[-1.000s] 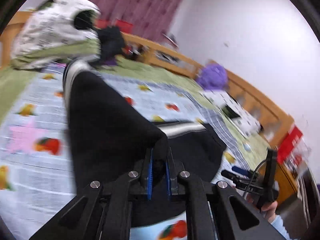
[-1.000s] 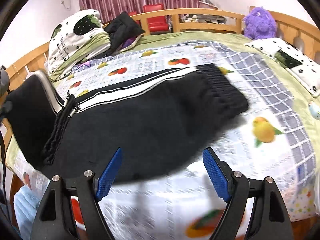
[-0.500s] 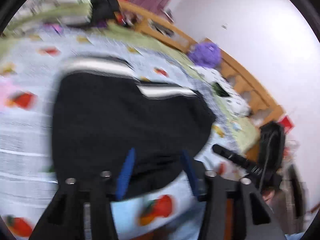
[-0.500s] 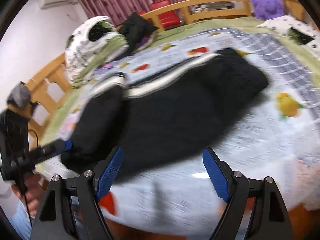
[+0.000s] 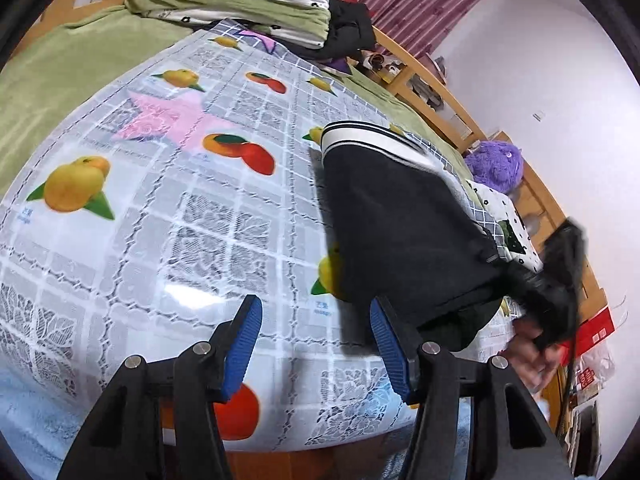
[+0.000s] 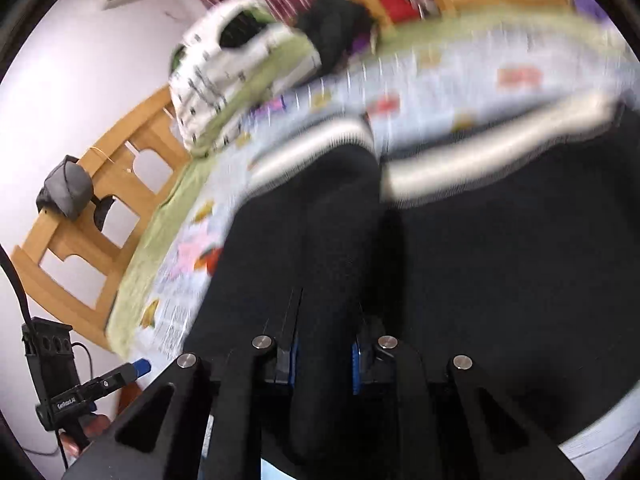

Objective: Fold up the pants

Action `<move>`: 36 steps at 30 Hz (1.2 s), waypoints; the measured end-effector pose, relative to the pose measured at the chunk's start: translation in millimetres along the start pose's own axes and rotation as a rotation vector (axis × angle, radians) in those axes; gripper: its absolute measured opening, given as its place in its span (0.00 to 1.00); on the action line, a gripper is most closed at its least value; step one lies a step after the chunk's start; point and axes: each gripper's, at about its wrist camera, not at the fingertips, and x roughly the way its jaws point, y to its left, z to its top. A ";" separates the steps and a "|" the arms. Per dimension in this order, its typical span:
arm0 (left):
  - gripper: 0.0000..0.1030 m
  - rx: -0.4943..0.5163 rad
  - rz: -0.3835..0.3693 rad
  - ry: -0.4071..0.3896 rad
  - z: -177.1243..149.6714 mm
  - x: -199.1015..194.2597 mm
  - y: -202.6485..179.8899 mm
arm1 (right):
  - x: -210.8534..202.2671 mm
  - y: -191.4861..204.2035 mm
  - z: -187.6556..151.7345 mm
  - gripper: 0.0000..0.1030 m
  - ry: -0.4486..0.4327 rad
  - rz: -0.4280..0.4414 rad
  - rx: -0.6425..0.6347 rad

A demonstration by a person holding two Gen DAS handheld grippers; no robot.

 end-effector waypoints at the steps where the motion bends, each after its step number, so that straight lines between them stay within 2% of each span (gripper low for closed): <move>1: 0.52 0.015 -0.003 0.005 -0.2 3.6 -7.9 | -17.2 -1.0 10.8 0.17 -0.029 -0.021 -0.028; 4: 0.52 0.067 -0.024 0.023 -4.8 15.6 -33.9 | -56.0 -15.2 35.3 0.17 -0.094 -0.109 -0.081; 7: 0.52 0.102 -0.064 0.045 -11.6 31.5 -64.9 | -97.1 -46.7 52.4 0.17 -0.148 -0.243 -0.132; 11: 0.53 0.172 -0.147 0.106 -26.1 59.2 -110.5 | -111.6 -115.4 56.1 0.16 -0.096 -0.412 -0.111; 13: 0.53 0.223 -0.156 0.136 -35.7 71.1 -130.4 | -102.0 -150.1 48.1 0.17 -0.039 -0.443 -0.075; 15: 0.58 0.271 -0.139 0.164 -45.1 79.7 -146.1 | -88.8 -174.3 35.8 0.18 0.012 -0.433 -0.037; 18: 0.60 0.371 -0.104 0.187 -61.4 83.6 -165.9 | -94.3 -179.7 21.0 0.18 -0.040 -0.399 -0.035; 21: 0.66 0.429 -0.027 0.155 -70.1 87.0 -180.0 | -96.3 -184.0 20.4 0.19 -0.060 -0.375 0.017; 23: 0.66 0.428 0.024 0.134 -70.4 94.5 -184.4 | -96.3 -186.1 21.1 0.19 -0.067 -0.363 0.033; 26: 0.66 0.394 0.052 0.174 -71.6 117.4 -186.2 | -95.7 -185.2 21.4 0.19 -0.071 -0.355 0.048; 27: 0.66 0.397 0.090 0.186 -72.9 129.3 -188.9 | -96.0 -185.2 20.9 0.19 -0.071 -0.352 0.057; 28: 0.65 0.405 0.113 0.164 -72.7 134.8 -191.2 | -95.9 -186.2 21.0 0.19 -0.071 -0.349 0.066; 30: 0.51 0.418 0.129 0.111 -68.0 137.2 -196.1 | -96.5 -188.1 19.9 0.19 -0.073 -0.340 0.087; 31: 0.27 0.408 0.122 0.091 -63.7 136.2 -196.1 | -96.8 -188.0 20.1 0.18 -0.073 -0.332 0.096; 32: 0.20 0.406 0.142 0.055 -60.0 133.3 -195.1 | -97.6 -186.9 19.9 0.18 -0.073 -0.321 0.105; 36: 0.18 0.334 0.128 -0.045 -32.9 108.5 -168.7 | -99.0 -167.5 19.2 0.17 -0.086 -0.280 0.099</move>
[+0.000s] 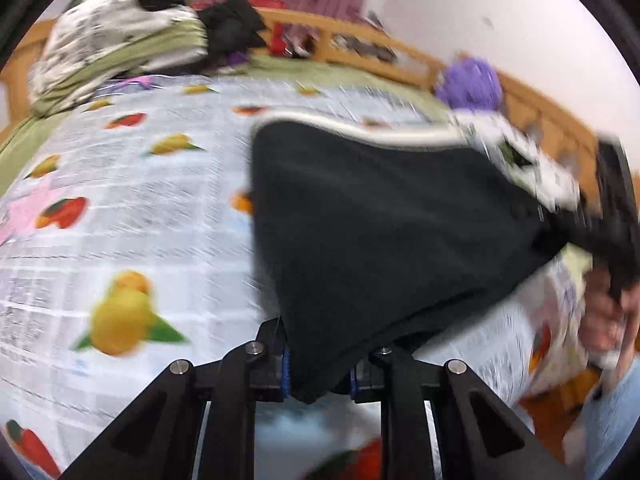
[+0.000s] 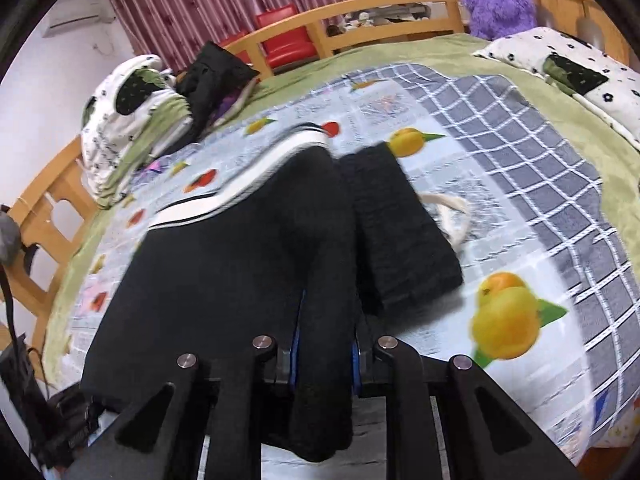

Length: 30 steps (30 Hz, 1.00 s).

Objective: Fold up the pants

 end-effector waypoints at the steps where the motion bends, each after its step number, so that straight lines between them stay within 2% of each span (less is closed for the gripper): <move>1: 0.18 -0.025 -0.002 -0.013 6.0 -5.9 14.9 | -1.1 5.1 -1.5 0.17 0.000 0.018 -0.003; 3: 0.17 -0.053 0.012 -0.037 14.7 -17.6 40.3 | -4.3 22.6 -8.3 0.17 -0.005 0.073 -0.007; 6: 0.17 -0.027 0.058 -0.056 13.9 -36.3 73.5 | -6.1 50.8 -22.1 0.17 -0.021 0.136 -0.026; 9: 0.18 -0.025 0.048 -0.013 1.3 -38.8 91.9 | -2.8 74.3 -40.9 0.17 -0.024 0.165 -0.042; 12: 0.24 -0.008 -0.030 0.071 -19.7 -37.6 98.5 | 1.6 77.8 -63.8 0.16 -0.026 0.099 -0.043; 13: 0.27 0.015 -0.039 0.075 -25.7 -40.5 95.4 | 3.1 72.6 -68.8 0.16 -0.023 0.090 -0.026; 15: 0.29 0.068 -0.051 0.047 -36.1 -52.2 88.4 | 3.6 60.4 -76.7 0.16 -0.020 0.096 0.030; 16: 0.34 0.093 -0.037 0.028 -40.1 -59.1 86.9 | 2.7 61.4 -77.8 0.17 -0.012 0.085 0.026; 18: 0.43 0.103 -0.020 0.022 -43.9 -69.1 91.1 | -1.0 74.7 -74.3 0.19 0.027 0.043 -0.060; 19: 0.44 0.090 -0.027 0.029 -44.9 -73.2 96.6 | -6.4 80.8 -70.0 0.26 0.038 0.021 -0.089; 21: 0.44 0.060 -0.045 0.029 -44.8 -81.9 109.8 | -18.4 86.6 -57.7 0.30 0.001 -0.002 -0.123; 24: 0.49 0.030 -0.008 0.007 -40.7 -89.7 121.9 | -26.2 88.9 -30.3 0.53 -0.094 0.022 -0.130; 25: 0.49 0.019 0.004 0.004 -36.8 -90.3 125.2 | -19.5 87.6 -19.3 0.55 -0.098 0.028 -0.118; 28: 0.49 -0.011 0.023 -0.011 -25.1 -95.0 132.0 | 28.6 81.0 8.5 0.54 0.000 0.023 -0.077; 29: 0.49 -0.016 0.021 -0.021 -20.4 -97.8 132.7 | 49.7 79.8 11.8 0.45 0.068 0.011 -0.078; 30: 0.49 -0.018 0.019 -0.029 -17.3 -99.8 132.5 | 64.4 80.5 11.3 0.30 0.100 -0.036 -0.087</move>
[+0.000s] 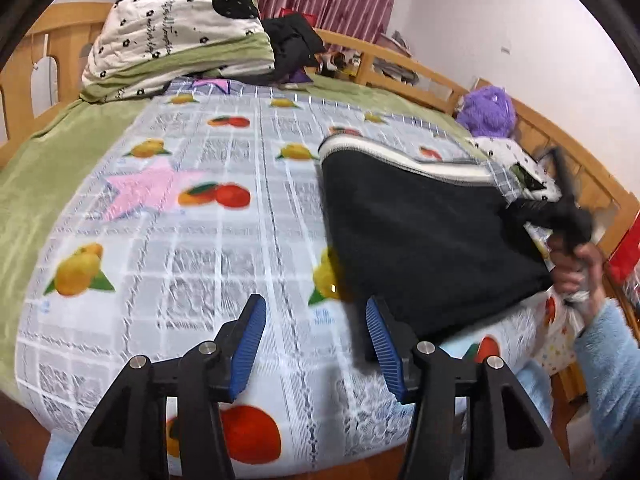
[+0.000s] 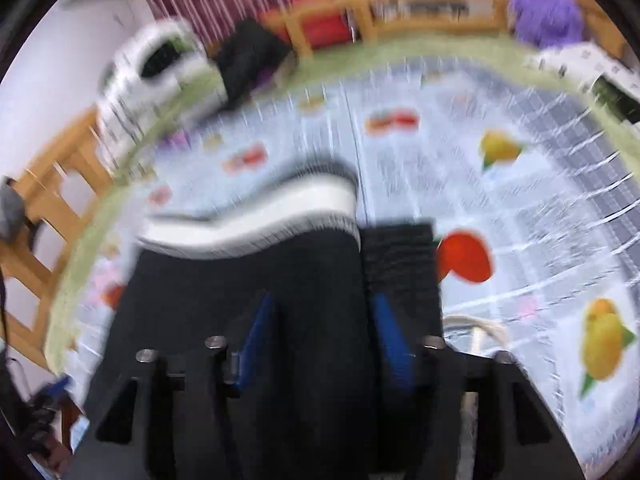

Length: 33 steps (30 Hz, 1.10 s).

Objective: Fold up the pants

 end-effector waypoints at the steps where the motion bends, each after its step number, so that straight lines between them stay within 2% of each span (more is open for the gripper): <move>1: 0.49 0.001 0.000 -0.007 4.0 -1.4 -1.1 | 0.7 1.7 -0.2 0.08 -0.013 -0.020 -0.023; 2: 0.49 0.006 0.002 -0.011 7.1 -1.9 -2.6 | -6.5 4.3 -1.2 0.08 -0.033 0.029 -0.060; 4: 0.49 0.017 0.004 -0.021 13.5 -1.5 -7.0 | -41.4 -8.8 -5.2 0.08 -0.147 0.129 0.008; 6: 0.49 0.016 -0.027 -0.033 18.7 0.7 -12.4 | -54.1 -18.1 -11.6 0.08 -0.180 0.078 0.018; 7: 0.49 0.016 -0.051 -0.033 23.2 5.0 -16.3 | -47.6 -24.2 -15.2 0.09 -0.157 0.018 0.019; 9: 0.49 0.020 -0.082 -0.031 32.0 16.1 -28.8 | -26.2 -33.6 -20.9 0.16 -0.073 -0.028 0.035; 11: 0.49 0.036 -0.105 -0.013 39.8 28.5 -42.9 | -32.2 -35.7 -22.6 0.25 -0.087 -0.037 0.021; 13: 0.49 0.065 -0.112 0.014 42.4 38.9 -56.1 | -56.2 -33.1 -22.7 0.25 -0.123 -0.053 0.031; 14: 0.49 0.081 -0.107 0.020 40.0 42.5 -61.2 | -76.6 -28.1 -28.1 0.25 -0.176 -0.066 0.026; 16: 0.49 0.109 -0.089 0.048 27.9 53.6 -69.6 | -97.7 -21.0 -41.4 0.25 -0.220 -0.060 -0.015; 18: 0.49 0.131 -0.056 0.124 9.4 72.5 -73.7 | -99.2 -9.1 -61.0 0.25 -0.196 -0.064 -0.073; 20: 0.52 0.139 -0.008 0.131 -9.2 82.7 -72.2 | -84.8 -5.2 -78.1 0.25 -0.144 -0.096 -0.116; 21: 0.52 0.132 -0.017 0.114 -13.6 80.5 -70.0 | -73.5 -1.3 -88.6 0.25 -0.113 -0.128 -0.136; 23: 0.52 0.104 -0.041 0.141 -13.3 74.9 -65.0 | -66.8 -1.0 -103.2 0.25 -0.145 -0.158 -0.142; 25: 0.52 0.097 -0.057 0.165 -11.2 66.4 -61.3 | -71.9 -2.4 -103.0 0.25 -0.132 -0.148 -0.121; 27: 0.52 0.122 -0.051 0.143 -8.7 55.0 -61.1 | -81.7 -9.8 -99.9 0.26 -0.122 -0.116 -0.076; 29: 0.53 0.136 -0.046 0.110 -0.5 49.0 -60.1 | -89.2 -18.8 -95.8 0.40 -0.141 -0.105 -0.048; 30: 0.54 0.129 -0.049 0.102 6.5 50.2 -59.7 | -90.7 -24.5 -92.5 0.52 -0.159 -0.109 -0.028; 31: 0.55 0.114 -0.055 0.104 15.2 55.1 -58.9 | -91.6 -32.7 -85.4 0.57 -0.178 -0.105 0.003; 33: 0.55 0.078 -0.064 0.120 33.4 71.3 -57.1 | -82.6 -43.8 -69.0 0.57 -0.160 -0.080 0.055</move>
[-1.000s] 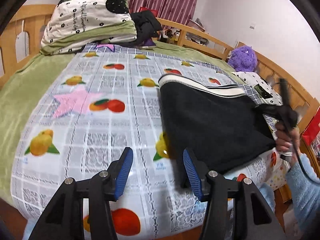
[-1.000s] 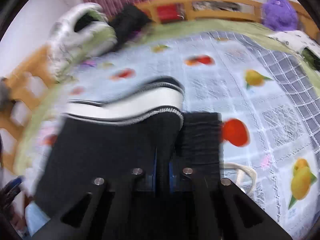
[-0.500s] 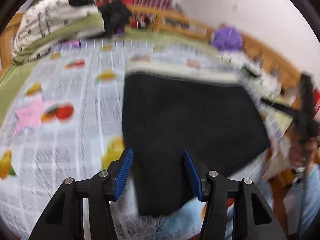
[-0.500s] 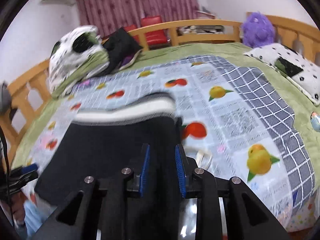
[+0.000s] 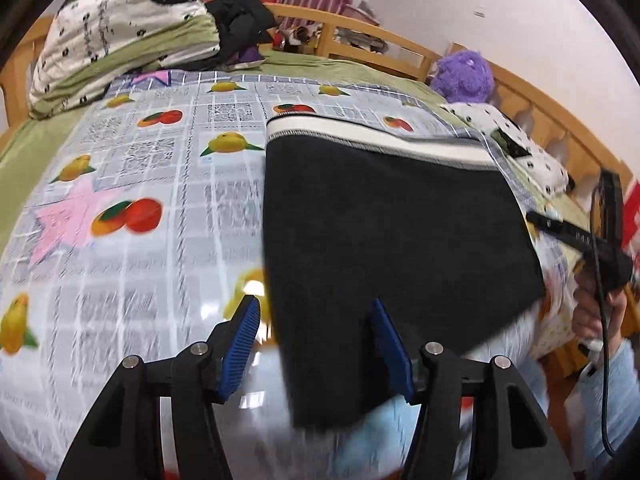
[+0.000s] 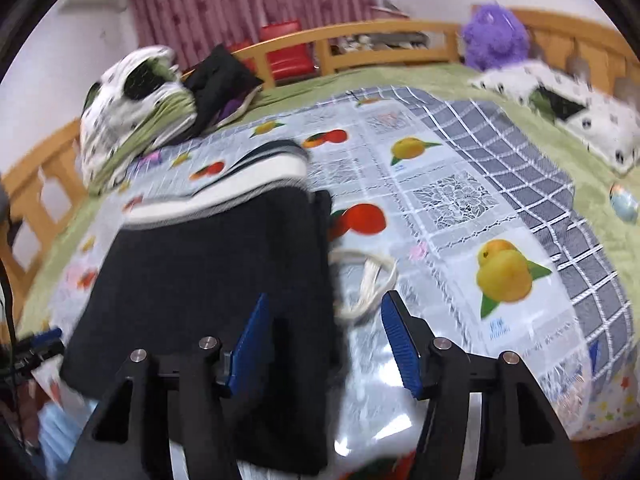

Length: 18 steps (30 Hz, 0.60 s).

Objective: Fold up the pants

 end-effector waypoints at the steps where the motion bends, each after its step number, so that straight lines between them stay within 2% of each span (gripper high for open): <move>1: 0.54 -0.022 -0.006 0.020 11.9 11.3 2.7 | 8.5 -3.3 7.8 0.57 0.024 0.026 0.022; 3: 0.53 -0.042 -0.057 0.049 30.5 28.6 8.3 | 35.7 -4.7 25.1 0.57 0.120 0.102 0.034; 5: 0.53 -0.085 -0.062 0.064 46.9 46.3 18.5 | 54.4 -0.2 34.3 0.58 0.165 0.101 0.011; 6: 0.53 -0.097 -0.045 0.094 52.8 58.9 23.4 | 61.2 1.3 36.6 0.64 0.174 0.087 0.000; 7: 0.53 -0.101 -0.032 0.125 56.7 71.3 26.8 | 67.8 0.8 39.9 0.65 0.183 0.082 -0.003; 9: 0.54 -0.114 -0.075 0.162 59.0 91.9 33.3 | 80.2 -2.4 44.4 0.64 0.204 0.127 0.019; 10: 0.54 -0.132 -0.106 0.161 59.1 98.9 36.8 | 85.6 -3.7 44.9 0.57 0.216 0.158 0.032; 11: 0.48 -0.140 -0.124 0.148 59.9 101.4 37.9 | 89.0 -4.4 45.4 0.50 0.225 0.192 0.043; 12: 0.41 -0.142 -0.141 0.141 61.0 103.5 38.1 | 90.9 -2.9 46.4 0.47 0.228 0.232 0.055; 13: 0.22 -0.143 -0.160 0.123 62.4 103.0 38.7 | 91.2 -0.3 47.7 0.46 0.219 0.224 0.049; 14: 0.15 -0.156 -0.181 0.091 63.6 98.7 41.6 | 91.0 5.2 49.2 0.46 0.208 0.206 0.022; 15: 0.14 -0.166 -0.208 0.061 65.9 92.0 46.2 | 89.2 12.1 51.8 0.41 0.191 0.186 -0.011; 16: 0.13 -0.169 -0.230 0.041 69.6 84.8 51.9 | 86.9 15.1 54.7 0.31 0.174 0.176 -0.016; 17: 0.13 -0.176 -0.242 0.031 72.9 79.7 57.4 | 83.9 17.9 60.6 0.28 0.158 0.187 -0.003; 18: 0.13 -0.180 -0.246 0.025 76.3 76.9 62.4 | 83.2 21.5 68.7 0.24 0.154 0.238 0.019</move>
